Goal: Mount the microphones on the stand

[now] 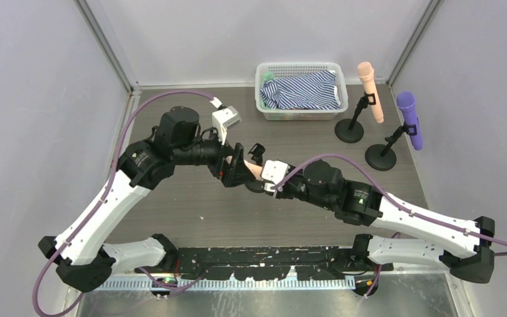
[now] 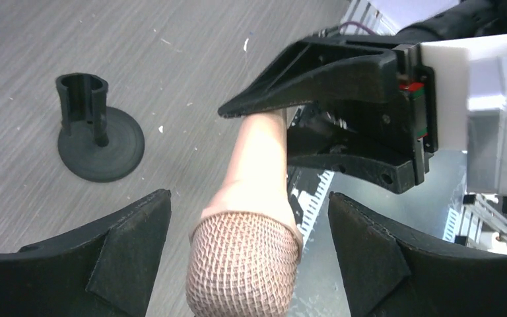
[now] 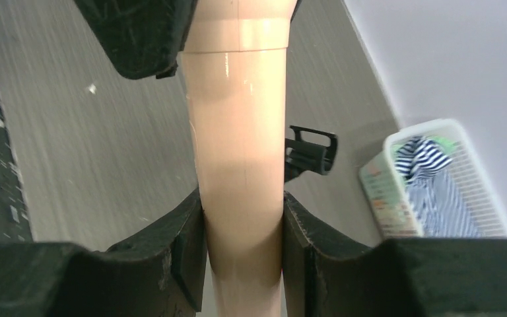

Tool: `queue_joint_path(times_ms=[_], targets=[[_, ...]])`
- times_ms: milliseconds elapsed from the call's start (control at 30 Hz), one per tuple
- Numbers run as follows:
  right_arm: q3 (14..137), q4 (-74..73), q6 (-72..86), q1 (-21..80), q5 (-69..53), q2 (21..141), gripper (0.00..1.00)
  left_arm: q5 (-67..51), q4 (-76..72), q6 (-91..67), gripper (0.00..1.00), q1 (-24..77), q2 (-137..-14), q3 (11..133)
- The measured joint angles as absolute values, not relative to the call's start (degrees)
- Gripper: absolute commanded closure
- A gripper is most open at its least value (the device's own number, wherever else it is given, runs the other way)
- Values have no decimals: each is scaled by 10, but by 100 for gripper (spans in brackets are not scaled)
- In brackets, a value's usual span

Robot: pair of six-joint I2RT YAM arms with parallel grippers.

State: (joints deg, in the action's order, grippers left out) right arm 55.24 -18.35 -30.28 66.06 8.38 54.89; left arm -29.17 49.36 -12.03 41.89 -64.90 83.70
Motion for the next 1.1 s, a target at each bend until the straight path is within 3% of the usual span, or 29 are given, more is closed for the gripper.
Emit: queue_joint_path(times_ms=[400, 633, 933, 1033, 1100], targets=[[457, -23, -28, 661, 94, 532, 99, -238, 430, -160, 17, 419, -617, 811], [449, 43, 33, 661, 86, 527, 98, -232, 403, -180, 25, 419, -617, 793], [424, 61, 51, 663, 72, 526, 97, -224, 342, -217, 23, 419, -598, 751], [422, 63, 54, 663, 69, 521, 96, -220, 323, -226, 31, 419, -584, 743], [422, 64, 55, 663, 69, 517, 96, -219, 314, -230, 42, 419, -578, 742]])
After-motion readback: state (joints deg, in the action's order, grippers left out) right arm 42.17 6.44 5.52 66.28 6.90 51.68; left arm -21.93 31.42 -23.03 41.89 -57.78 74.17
